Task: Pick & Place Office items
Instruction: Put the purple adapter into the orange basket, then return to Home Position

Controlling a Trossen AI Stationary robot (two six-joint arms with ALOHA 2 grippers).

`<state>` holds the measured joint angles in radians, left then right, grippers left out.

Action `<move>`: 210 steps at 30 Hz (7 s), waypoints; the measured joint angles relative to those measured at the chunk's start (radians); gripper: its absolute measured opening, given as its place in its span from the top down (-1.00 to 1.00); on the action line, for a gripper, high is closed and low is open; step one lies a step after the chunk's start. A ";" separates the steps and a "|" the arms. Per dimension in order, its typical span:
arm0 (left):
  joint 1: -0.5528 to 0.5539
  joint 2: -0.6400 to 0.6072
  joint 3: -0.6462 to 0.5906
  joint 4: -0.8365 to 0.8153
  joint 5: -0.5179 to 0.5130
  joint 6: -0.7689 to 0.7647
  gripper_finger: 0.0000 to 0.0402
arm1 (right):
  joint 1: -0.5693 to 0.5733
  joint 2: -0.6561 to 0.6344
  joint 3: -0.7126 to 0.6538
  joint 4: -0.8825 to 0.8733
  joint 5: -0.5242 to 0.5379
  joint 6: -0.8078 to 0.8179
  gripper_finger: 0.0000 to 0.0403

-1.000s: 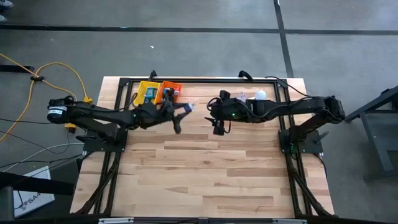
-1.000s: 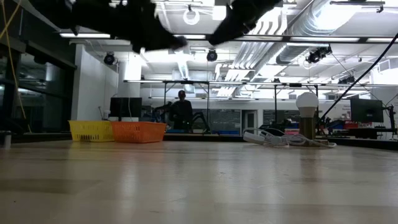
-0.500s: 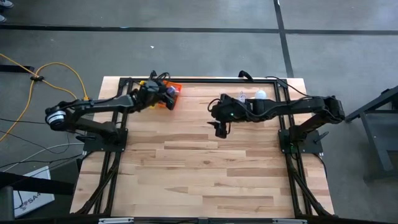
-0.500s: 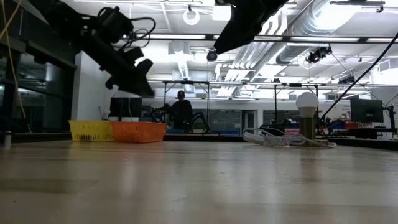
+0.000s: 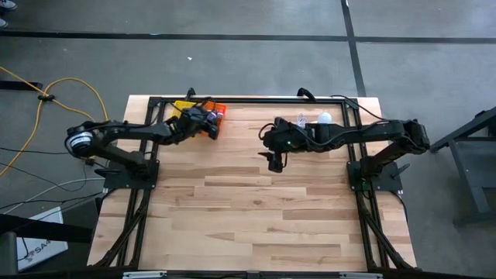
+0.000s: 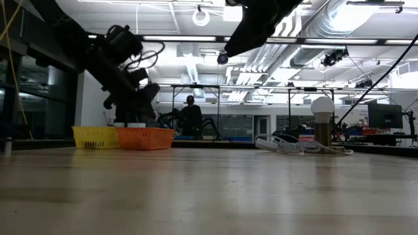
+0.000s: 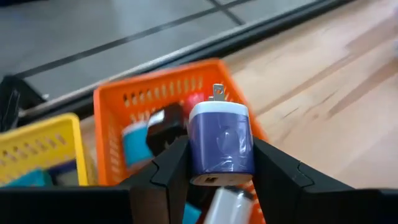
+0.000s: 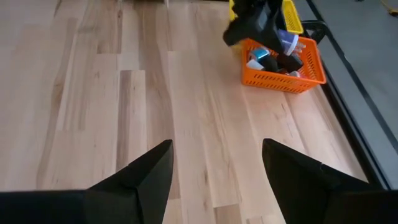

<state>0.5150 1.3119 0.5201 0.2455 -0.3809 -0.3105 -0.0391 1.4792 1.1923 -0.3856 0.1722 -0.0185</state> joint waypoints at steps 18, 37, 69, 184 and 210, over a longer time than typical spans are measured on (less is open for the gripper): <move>-0.021 0.188 0.000 0.160 -0.018 -0.028 0.22 | 0.000 0.000 0.000 -0.006 -0.042 0.000 -0.15; -0.021 0.171 0.000 0.158 0.005 0.027 0.06 | 0.000 0.000 0.000 -0.007 -0.045 0.000 -0.15; -0.111 -0.070 0.000 0.159 0.193 0.133 0.06 | -0.012 0.000 0.000 0.019 -0.042 0.002 -0.15; -0.311 -0.818 0.001 -0.561 0.253 0.004 0.06 | -0.401 -1.427 -1.186 0.410 -0.242 0.284 -0.15; -0.311 -0.818 0.000 -0.575 0.254 0.011 0.06 | -0.401 -1.385 -1.187 0.411 -0.249 0.284 -0.15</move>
<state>0.2043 0.4938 0.5205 -0.3298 -0.1272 -0.2995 -0.4404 0.0944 0.0055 0.0254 -0.0765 0.2653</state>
